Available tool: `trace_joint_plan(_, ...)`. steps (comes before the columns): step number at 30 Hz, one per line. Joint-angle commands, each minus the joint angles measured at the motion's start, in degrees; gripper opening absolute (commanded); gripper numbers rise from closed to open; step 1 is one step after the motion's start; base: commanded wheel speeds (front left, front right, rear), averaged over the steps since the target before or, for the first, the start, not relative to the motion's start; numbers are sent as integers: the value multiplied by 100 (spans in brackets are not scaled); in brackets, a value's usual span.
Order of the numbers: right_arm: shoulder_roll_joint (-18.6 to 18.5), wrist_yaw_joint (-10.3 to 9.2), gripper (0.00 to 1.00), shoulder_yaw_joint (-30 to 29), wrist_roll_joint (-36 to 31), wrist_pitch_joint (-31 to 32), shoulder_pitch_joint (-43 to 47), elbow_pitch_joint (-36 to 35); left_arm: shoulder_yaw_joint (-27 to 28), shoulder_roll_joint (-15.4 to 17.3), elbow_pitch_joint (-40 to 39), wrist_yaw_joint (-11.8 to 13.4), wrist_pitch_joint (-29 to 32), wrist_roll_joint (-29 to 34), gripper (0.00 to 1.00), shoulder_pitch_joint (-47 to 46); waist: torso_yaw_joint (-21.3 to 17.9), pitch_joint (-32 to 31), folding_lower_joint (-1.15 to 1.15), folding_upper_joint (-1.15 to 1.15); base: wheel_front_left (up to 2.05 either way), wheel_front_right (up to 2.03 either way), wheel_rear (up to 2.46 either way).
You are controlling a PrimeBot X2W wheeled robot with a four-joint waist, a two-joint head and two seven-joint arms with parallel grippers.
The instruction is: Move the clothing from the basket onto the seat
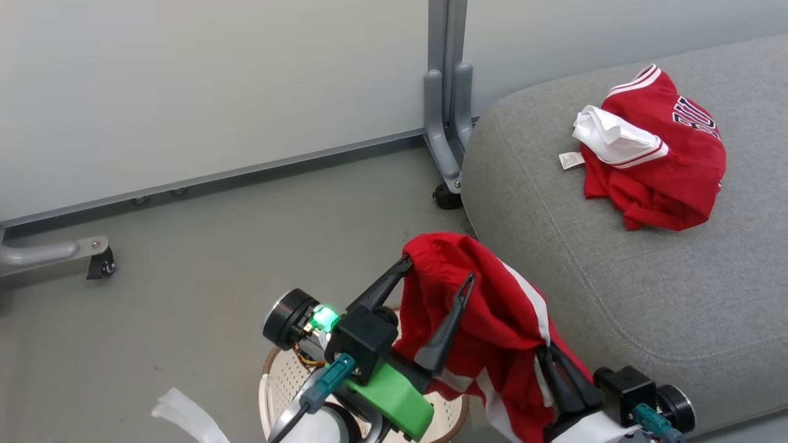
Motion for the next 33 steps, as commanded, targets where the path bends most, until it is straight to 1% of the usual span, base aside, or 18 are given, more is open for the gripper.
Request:
trace_joint_plan(1, -15, -8, 0, -111, 20, -19, 1, -65, 45, 69, 19, 41, -25, 5, 100, 72, -120, 105, 0, 0, 0, 0, 0)
trace_joint_plan(9, -13, -8, 0, -707, -33, -19, -121, -329, 204, 278, 16, 202, -68, -43, 100, 252, -557, 461, 0, 0, 0, 0, 0)
trace_joint_plan(12, -15, -8, 0, -901, 24, -19, -159, -472, 257, 421, 0, 267, -47, 45, 100, 254, -749, 653, 0, 0, 0, 0, 0)
trace_joint_plan(18, -10, -8, 0, -1080, 64, -19, -129, -644, 321, 581, -101, 347, 2, 85, 100, 273, -1162, 1002, 0, 0, 0, 0, 0)
trace_joint_plan(27, -6, -8, 0, -1139, 412, -19, -324, -869, 272, 802, -250, 216, 224, 237, 100, -74, -1823, 1813, 0, 0, 0, 0, 0)
trace_joint_plan(30, -7, -8, 0, -1164, 542, -19, -389, -956, 241, 841, -269, 154, 311, 271, 100, -192, -1952, 2049, 0, 0, 0, 0, 0)
trace_joint_plan(33, -7, -8, 0, -1200, 647, -19, -451, -1082, 202, 898, -306, 98, 414, 321, 100, -339, -1973, 2313, 0, 0, 0, 0, 0)
